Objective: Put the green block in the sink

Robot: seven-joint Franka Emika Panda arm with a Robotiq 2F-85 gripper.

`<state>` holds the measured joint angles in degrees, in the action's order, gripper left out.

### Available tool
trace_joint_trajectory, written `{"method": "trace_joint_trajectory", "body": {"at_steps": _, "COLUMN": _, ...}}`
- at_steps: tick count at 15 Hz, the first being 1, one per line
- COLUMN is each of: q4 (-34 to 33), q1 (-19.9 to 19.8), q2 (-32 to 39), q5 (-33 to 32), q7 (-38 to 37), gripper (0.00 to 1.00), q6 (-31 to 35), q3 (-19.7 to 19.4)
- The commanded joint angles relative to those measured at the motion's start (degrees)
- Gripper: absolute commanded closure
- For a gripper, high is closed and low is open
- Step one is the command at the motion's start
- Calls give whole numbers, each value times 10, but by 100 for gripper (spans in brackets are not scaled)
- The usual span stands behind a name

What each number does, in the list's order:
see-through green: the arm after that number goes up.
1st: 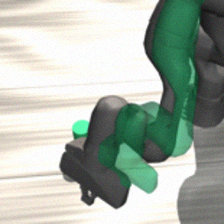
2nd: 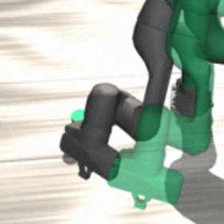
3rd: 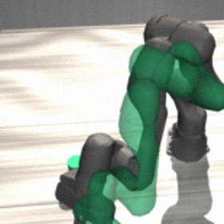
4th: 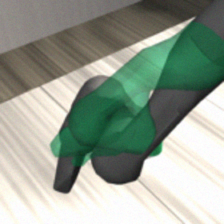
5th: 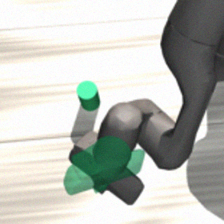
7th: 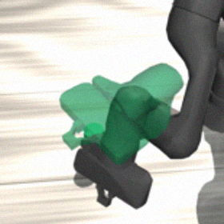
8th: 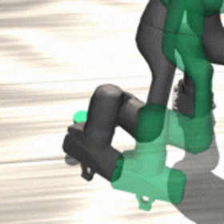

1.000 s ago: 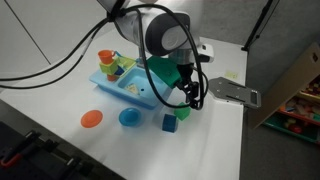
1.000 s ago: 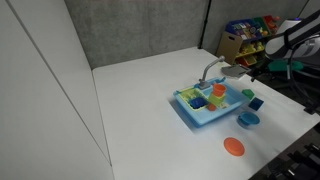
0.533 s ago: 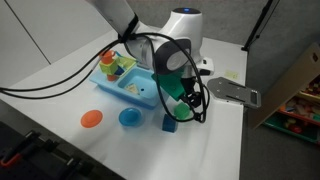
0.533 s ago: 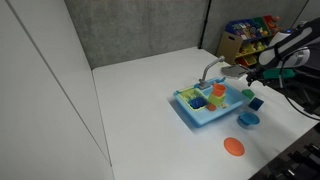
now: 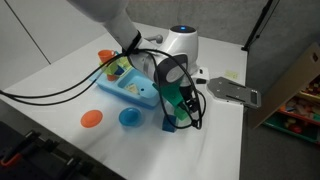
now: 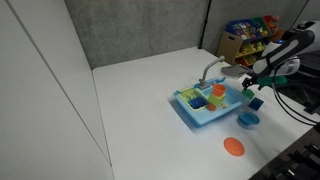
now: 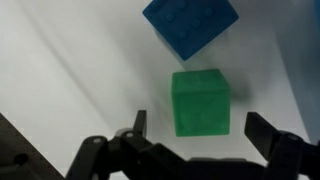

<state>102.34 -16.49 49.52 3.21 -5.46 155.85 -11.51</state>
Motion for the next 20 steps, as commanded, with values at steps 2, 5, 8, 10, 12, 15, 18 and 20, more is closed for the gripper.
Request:
{"method": "trace_joint_trajectory", "body": {"at_steps": 2, "q4": -41, "q1": -8, "q2": 37, "q5": 10, "q7": 5, "gripper": 0, "q6": 9, "q3": 9}}
{"method": "trace_joint_trajectory", "body": {"at_steps": 5, "q4": -56, "q1": -6, "q2": 55, "q5": 9, "q7": 4, "gripper": 0, "q6": 8, "q3": 9}}
{"method": "trace_joint_trajectory", "body": {"at_steps": 8, "q4": -68, "q1": -1, "q2": 67, "q5": 6, "q7": -2, "gripper": 26, "q6": 9, "q3": 3}}
{"method": "trace_joint_trajectory", "body": {"at_steps": 10, "q4": -71, "q1": 1, "q2": 67, "q5": 5, "q7": -3, "gripper": 42, "q6": 11, "q3": 0}}
{"method": "trace_joint_trajectory", "body": {"at_steps": 12, "q4": -67, "q1": 1, "q2": 61, "q5": 5, "q7": -2, "gripper": 58, "q6": 12, "q3": 0}}
{"method": "trace_joint_trajectory", "body": {"at_steps": 15, "q4": -42, "q1": 10, "q2": 31, "q5": 3, "q7": -8, "gripper": 69, "q6": 23, "q3": -9}}
{"method": "trace_joint_trajectory", "body": {"at_steps": 18, "q4": -10, "q1": 30, "q2": -13, "q5": 0, "q7": -21, "gripper": 69, "q6": 36, "q3": -26}}
{"method": "trace_joint_trajectory", "body": {"at_steps": 20, "q4": 11, "q1": 44, "q2": -46, "q5": -3, "q7": -28, "gripper": 69, "q6": 38, "q3": -35}}
